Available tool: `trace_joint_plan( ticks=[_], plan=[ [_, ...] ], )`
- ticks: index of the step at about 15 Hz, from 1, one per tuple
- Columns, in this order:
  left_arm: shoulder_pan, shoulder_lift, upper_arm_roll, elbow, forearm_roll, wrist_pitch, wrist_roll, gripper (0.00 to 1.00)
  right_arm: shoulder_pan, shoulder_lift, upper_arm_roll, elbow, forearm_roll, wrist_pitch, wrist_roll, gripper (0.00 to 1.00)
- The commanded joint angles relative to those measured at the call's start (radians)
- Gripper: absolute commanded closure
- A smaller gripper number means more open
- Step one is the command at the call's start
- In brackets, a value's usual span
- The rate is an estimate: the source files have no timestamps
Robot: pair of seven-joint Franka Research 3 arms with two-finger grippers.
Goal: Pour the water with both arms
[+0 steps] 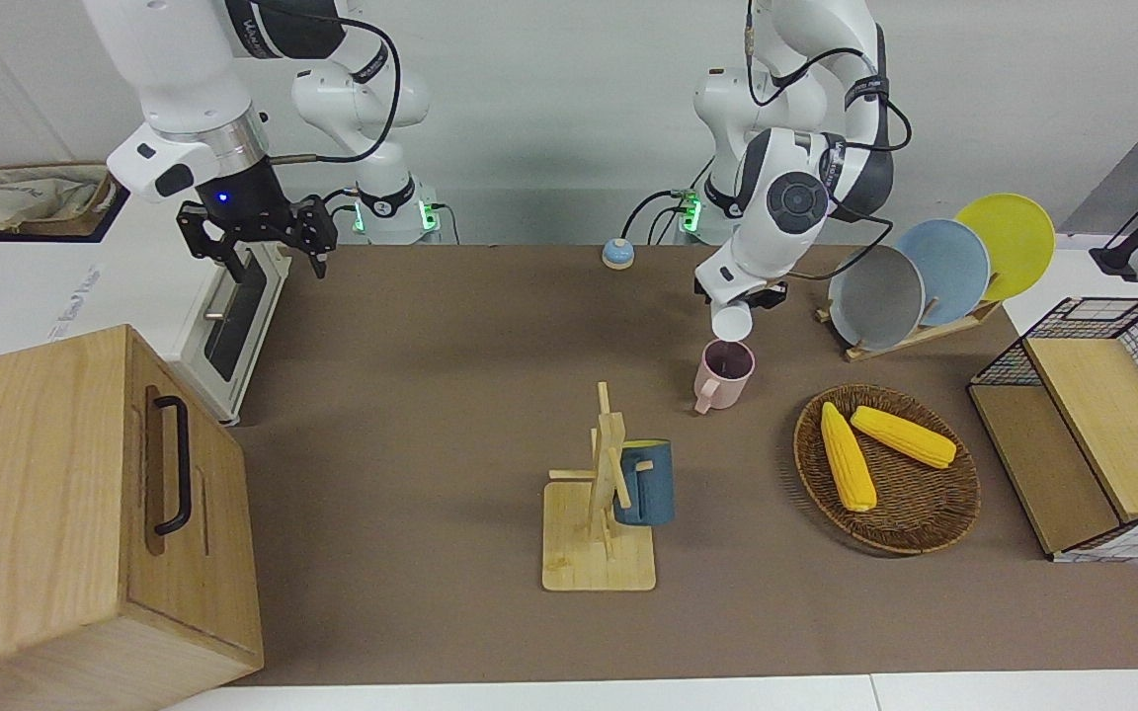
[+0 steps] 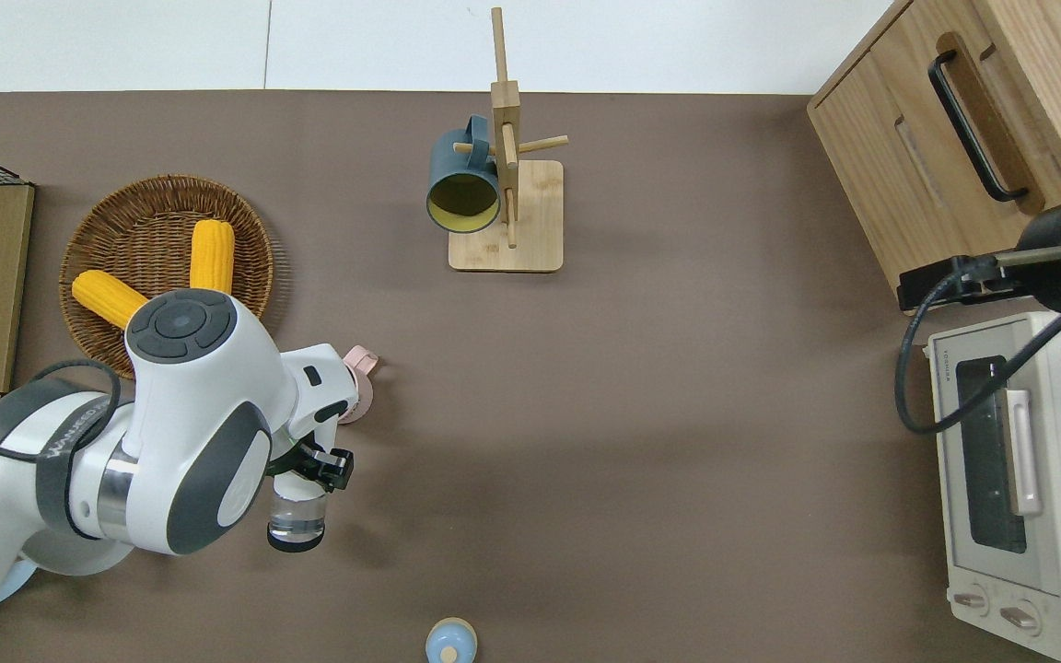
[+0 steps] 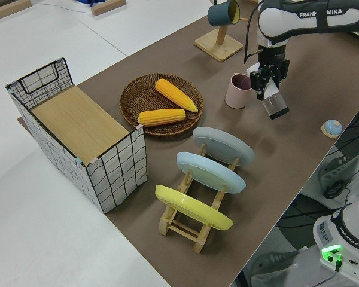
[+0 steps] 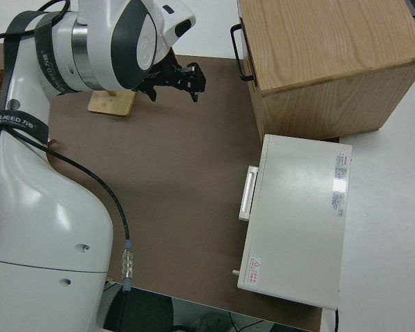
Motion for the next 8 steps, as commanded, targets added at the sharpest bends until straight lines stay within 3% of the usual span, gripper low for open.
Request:
trace_joint_plan(
  ticks=[1, 8],
  plan=[
    [-0.004, 0.028, 0.007, 0.069, -0.017, -0.072, 0.014, 1.00, -0.003, -0.005, 0.000, 0.005, 0.017, -0.015, -0.007, 0.009],
    [-0.003, 0.028, 0.007, 0.069, -0.017, -0.088, 0.014, 1.00, -0.003, -0.005, -0.001, 0.005, 0.017, -0.016, -0.007, 0.009]
  ],
)
